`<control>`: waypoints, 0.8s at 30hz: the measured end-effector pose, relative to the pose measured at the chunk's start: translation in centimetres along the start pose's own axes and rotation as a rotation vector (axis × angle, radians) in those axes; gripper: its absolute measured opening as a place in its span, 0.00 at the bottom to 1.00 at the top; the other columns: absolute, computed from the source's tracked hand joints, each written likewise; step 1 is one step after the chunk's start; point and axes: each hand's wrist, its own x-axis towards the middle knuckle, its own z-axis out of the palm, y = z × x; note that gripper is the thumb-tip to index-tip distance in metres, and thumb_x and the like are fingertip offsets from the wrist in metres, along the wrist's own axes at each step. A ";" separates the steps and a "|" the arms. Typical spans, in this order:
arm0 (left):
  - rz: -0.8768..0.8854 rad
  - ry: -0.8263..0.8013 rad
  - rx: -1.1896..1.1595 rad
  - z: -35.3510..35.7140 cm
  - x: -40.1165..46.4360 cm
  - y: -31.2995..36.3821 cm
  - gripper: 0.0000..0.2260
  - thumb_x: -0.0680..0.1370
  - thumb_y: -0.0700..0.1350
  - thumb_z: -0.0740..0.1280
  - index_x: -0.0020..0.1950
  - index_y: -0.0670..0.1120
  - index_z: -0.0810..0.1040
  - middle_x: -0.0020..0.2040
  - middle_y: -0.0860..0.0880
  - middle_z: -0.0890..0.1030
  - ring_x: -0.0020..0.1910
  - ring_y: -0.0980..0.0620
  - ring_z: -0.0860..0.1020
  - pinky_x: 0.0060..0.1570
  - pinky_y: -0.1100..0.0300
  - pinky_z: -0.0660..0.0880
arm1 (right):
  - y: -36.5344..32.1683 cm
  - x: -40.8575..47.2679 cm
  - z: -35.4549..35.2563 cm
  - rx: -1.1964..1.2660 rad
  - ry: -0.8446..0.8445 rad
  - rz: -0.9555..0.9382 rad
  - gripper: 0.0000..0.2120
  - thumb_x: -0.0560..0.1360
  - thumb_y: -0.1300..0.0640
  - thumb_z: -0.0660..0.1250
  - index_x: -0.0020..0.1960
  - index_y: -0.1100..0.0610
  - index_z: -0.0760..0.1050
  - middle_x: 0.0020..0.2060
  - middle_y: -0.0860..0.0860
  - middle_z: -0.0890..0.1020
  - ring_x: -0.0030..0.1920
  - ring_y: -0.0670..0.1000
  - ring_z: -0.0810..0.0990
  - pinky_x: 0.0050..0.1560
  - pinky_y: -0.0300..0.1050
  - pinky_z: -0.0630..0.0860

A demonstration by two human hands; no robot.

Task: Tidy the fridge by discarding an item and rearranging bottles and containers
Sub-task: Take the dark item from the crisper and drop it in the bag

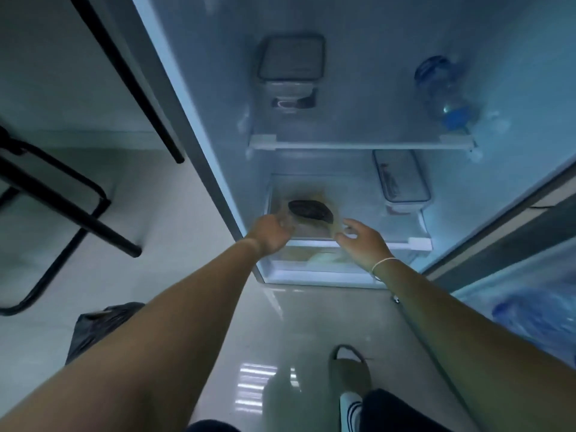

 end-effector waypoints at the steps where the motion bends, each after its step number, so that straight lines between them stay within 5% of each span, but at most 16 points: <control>1: -0.007 0.004 -0.026 0.3 1.1 -0.1 0.15 0.81 0.47 0.58 0.63 0.42 0.75 0.61 0.39 0.77 0.60 0.42 0.75 0.65 0.53 0.69 | 0.3 0.9 0.3 0.023 0.000 0.008 0.20 0.77 0.56 0.61 0.68 0.57 0.70 0.65 0.58 0.76 0.64 0.59 0.74 0.63 0.48 0.70; 7: -0.045 0.070 -0.153 1.7 7.6 -0.2 0.16 0.80 0.45 0.58 0.65 0.42 0.75 0.61 0.38 0.79 0.61 0.39 0.76 0.61 0.53 0.72 | 1.8 6.5 1.7 0.154 0.009 0.073 0.23 0.76 0.55 0.61 0.71 0.54 0.66 0.68 0.55 0.73 0.64 0.57 0.74 0.63 0.48 0.71; 11: -0.079 0.108 -0.272 2.2 10.5 0.3 0.18 0.80 0.43 0.60 0.70 0.42 0.71 0.69 0.41 0.73 0.68 0.42 0.72 0.66 0.56 0.68 | 2.1 9.4 2.6 0.293 0.030 0.130 0.24 0.76 0.53 0.62 0.72 0.51 0.65 0.69 0.53 0.71 0.54 0.51 0.74 0.53 0.40 0.69; 16: -0.097 0.100 -0.310 3.1 12.9 -0.1 0.21 0.80 0.44 0.58 0.74 0.43 0.65 0.74 0.43 0.67 0.73 0.45 0.66 0.70 0.59 0.63 | 2.6 11.7 3.8 0.416 0.052 0.191 0.24 0.76 0.56 0.62 0.72 0.54 0.65 0.69 0.54 0.72 0.65 0.55 0.73 0.61 0.39 0.69; 19: -0.113 0.124 -0.371 3.8 13.7 -0.6 0.20 0.80 0.43 0.59 0.72 0.42 0.67 0.72 0.43 0.70 0.71 0.44 0.68 0.70 0.58 0.65 | 2.9 12.7 4.5 0.540 0.039 0.243 0.25 0.75 0.59 0.63 0.71 0.56 0.66 0.65 0.56 0.75 0.59 0.56 0.78 0.67 0.48 0.72; 24: -0.203 0.186 -0.681 4.8 13.9 -1.6 0.13 0.79 0.40 0.61 0.63 0.43 0.75 0.65 0.42 0.76 0.61 0.43 0.75 0.63 0.49 0.75 | 3.0 12.7 5.6 0.743 0.043 0.358 0.20 0.75 0.66 0.62 0.67 0.62 0.71 0.55 0.58 0.75 0.43 0.53 0.76 0.54 0.45 0.76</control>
